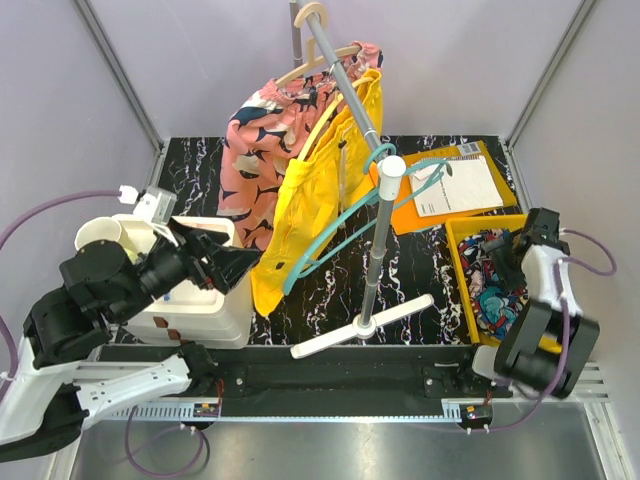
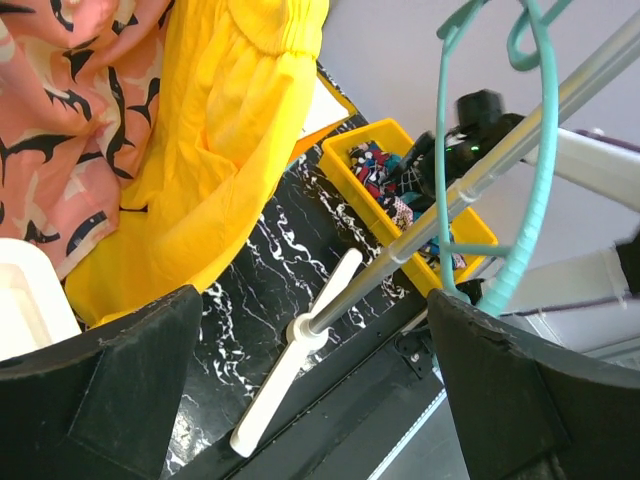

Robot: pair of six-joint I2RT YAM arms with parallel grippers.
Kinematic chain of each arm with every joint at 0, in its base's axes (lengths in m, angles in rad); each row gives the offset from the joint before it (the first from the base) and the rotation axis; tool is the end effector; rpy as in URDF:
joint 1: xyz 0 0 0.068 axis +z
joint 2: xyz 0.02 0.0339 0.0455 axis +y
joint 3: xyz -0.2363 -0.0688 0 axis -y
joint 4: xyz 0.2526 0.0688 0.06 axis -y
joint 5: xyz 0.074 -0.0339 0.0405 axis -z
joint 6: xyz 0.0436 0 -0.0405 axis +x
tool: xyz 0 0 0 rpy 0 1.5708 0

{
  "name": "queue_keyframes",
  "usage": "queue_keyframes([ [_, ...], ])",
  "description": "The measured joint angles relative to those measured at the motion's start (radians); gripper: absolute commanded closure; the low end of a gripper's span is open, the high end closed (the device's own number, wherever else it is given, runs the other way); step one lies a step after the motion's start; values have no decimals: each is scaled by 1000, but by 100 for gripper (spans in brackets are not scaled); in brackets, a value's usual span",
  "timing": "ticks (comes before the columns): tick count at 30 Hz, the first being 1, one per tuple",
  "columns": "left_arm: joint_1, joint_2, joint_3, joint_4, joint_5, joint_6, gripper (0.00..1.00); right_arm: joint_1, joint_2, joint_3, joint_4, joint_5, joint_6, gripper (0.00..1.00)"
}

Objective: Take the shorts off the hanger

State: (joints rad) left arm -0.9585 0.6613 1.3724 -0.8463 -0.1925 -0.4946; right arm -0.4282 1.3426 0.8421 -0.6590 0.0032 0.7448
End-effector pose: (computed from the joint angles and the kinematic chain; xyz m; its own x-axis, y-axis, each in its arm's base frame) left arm 0.0651 -0.0782 0.4532 -0.3977 -0.2443 -0.8844 0.5743 0.6854 -0.4477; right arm 0.2401 -0.1097 0.1673 -0.3308 0.8961 -0.2959 0.8713 0.4105 0.2688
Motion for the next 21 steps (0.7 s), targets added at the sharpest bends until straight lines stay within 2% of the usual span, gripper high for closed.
queue_keyframes([
  [5, 0, 145, 150, -32, -32, 48, 1, 0, -271, 64, -45, -11, -25, 0],
  [9, 6, 259, 263, -53, -53, 94, 1, 0, -394, 157, -45, -113, -45, 0],
  [12, 39, 345, 359, -55, -45, 126, 1, 5, -398, 218, -40, -251, -68, 0],
  [16, 152, 443, 466, -47, 27, 153, 2, 58, -344, 235, 3, -431, -87, 0],
  [21, 281, 546, 562, -45, 158, 173, 6, 196, -270, 235, 15, -525, -110, 0],
])
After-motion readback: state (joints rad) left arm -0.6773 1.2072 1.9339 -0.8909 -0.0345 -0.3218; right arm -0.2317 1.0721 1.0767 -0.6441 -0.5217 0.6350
